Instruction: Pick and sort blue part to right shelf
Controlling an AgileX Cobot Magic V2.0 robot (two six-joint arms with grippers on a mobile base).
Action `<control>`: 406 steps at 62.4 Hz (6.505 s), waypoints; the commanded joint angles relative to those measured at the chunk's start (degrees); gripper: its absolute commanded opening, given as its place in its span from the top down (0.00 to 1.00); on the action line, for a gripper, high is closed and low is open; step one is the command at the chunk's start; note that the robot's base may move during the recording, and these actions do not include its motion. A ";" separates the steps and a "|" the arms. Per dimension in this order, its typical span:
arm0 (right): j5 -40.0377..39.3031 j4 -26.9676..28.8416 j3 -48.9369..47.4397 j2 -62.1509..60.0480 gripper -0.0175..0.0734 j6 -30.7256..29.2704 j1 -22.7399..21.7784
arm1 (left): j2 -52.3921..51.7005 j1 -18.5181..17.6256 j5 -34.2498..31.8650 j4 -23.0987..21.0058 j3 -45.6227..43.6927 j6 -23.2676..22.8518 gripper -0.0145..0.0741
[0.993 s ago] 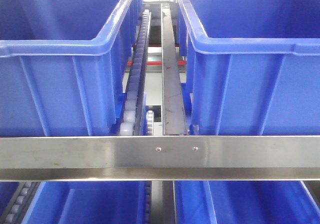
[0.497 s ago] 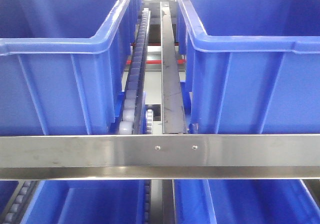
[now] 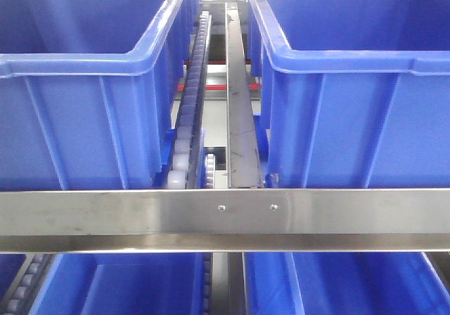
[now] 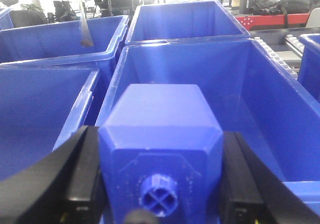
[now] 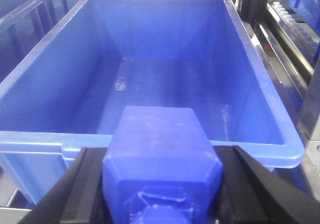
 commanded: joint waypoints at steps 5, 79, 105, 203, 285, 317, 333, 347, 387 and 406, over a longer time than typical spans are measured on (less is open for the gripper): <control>-5.94 -0.61 -1.79 0.36 0.32 -0.40 -0.20 | 0.40 0.12 -5.19 0.07 -1.71 -0.01 0.52; -21.21 -0.62 -20.65 40.01 0.32 -0.35 0.12 | 38.66 -12.83 -22.72 -0.26 -13.24 0.07 0.52; -27.36 -0.62 -23.28 51.79 0.30 -0.35 1.14 | 52.67 -12.83 -22.85 -2.04 -22.52 0.07 0.28; -25.15 1.09 -21.98 41.86 0.77 -0.18 -2.66 | 41.15 -2.45 -17.27 -2.27 -21.67 0.07 0.70; -20.37 1.09 -0.64 4.76 0.77 -0.18 -2.66 | -3.61 2.14 -15.85 -5.18 9.97 0.07 0.70; -18.45 1.21 5.70 -0.78 0.77 -0.18 -2.66 | -3.61 2.14 -15.85 -5.18 9.97 0.07 0.70; -18.59 5.08 13.68 -10.60 0.77 -0.18 -2.66 | -3.61 2.14 -15.85 -5.18 9.97 0.07 0.70; -16.91 6.95 18.04 -17.41 0.77 -1.37 -2.66 | -3.61 2.14 -15.85 -5.18 9.97 0.07 0.70; -20.42 7.01 18.04 -17.70 0.77 -7.23 -2.66 | -3.61 2.14 -15.85 -5.18 9.97 0.07 0.70; -20.42 7.01 18.04 -17.70 0.77 -7.23 -2.66 | -3.61 2.14 -15.85 -5.18 9.97 0.07 0.70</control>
